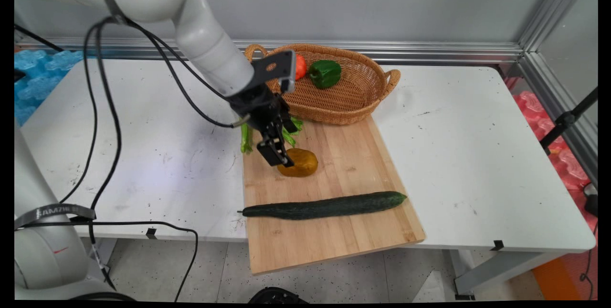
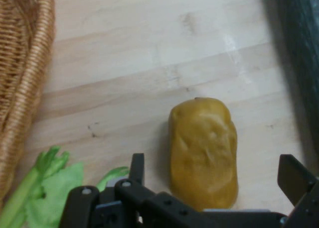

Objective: Pick up the potato from the cutting board, then place the picked object in the vegetable basket

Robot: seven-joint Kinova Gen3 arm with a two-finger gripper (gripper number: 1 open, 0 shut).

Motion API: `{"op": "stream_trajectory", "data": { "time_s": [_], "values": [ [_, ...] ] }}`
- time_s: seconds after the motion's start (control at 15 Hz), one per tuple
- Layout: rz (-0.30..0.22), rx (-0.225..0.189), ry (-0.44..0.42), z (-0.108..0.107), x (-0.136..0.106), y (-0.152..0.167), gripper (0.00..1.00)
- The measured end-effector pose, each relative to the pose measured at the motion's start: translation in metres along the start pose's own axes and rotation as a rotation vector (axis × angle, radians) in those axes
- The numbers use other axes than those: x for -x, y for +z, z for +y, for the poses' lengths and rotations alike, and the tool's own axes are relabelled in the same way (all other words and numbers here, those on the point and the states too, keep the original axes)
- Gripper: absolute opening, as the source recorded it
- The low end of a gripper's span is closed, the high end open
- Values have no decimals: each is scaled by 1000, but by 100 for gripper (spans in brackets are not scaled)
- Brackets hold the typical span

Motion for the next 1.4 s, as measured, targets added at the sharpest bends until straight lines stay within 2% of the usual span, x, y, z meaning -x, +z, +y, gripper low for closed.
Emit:
{"op": "stream_trajectory", "data": {
  "time_s": [0.53, 0.87, 0.93, 1.4],
  "values": [
    [-37, 24, -2, -3, -5, 56, 100],
    [-35, 25, -2, -6, -9, 68, 100],
    [-34, 25, -1, -6, -9, 68, 0],
    [-22, 33, 18, -9, -6, 40, 0]
  ]
}}
